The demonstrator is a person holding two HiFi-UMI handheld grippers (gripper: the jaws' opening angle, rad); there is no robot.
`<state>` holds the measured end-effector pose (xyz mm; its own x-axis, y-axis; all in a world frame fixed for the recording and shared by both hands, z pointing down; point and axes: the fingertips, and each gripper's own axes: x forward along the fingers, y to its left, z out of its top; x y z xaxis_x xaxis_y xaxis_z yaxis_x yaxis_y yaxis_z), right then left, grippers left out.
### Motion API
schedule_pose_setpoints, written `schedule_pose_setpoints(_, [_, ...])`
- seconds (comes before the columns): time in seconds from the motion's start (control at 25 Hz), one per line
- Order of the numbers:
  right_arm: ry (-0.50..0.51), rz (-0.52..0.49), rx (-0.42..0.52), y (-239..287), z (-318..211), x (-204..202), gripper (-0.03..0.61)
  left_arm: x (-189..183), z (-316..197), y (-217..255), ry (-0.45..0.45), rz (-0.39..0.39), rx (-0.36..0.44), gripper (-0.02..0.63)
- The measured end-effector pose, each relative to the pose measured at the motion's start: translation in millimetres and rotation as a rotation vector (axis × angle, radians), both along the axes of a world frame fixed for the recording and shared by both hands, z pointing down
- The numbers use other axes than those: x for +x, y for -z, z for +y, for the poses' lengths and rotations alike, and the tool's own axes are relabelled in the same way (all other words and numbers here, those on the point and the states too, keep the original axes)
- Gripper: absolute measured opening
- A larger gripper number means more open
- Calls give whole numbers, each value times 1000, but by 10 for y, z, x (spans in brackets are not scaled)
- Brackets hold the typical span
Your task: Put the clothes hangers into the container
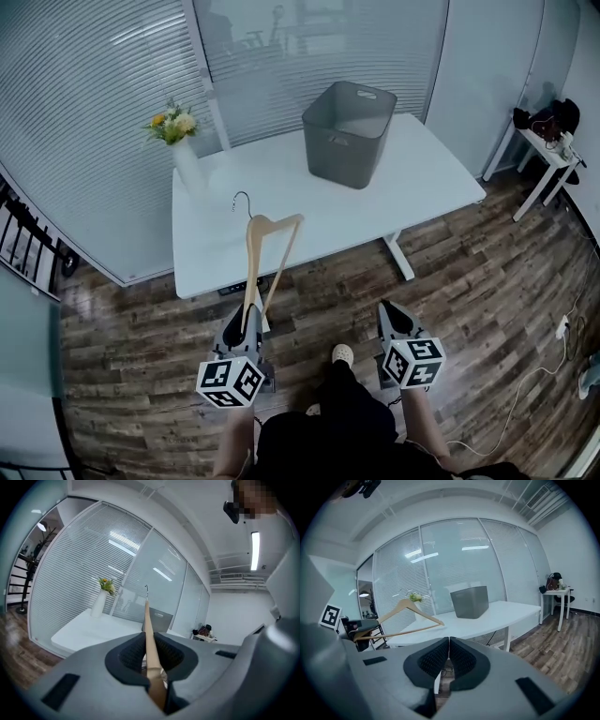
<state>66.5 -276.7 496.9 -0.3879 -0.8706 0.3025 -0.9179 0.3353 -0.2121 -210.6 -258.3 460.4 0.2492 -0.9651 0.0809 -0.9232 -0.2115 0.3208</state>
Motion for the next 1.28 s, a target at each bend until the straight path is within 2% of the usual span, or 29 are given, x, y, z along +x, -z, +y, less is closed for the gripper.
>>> schedule_pose_setpoints(0.32, [49, -1, 13, 120, -687, -23, 28, 50, -619, 56, 44, 5, 2, 57])
schedule_pose_setpoints(1.28, [103, 7, -8, 59, -1966, 277, 29, 232, -1802, -11, 122, -14, -20, 57])
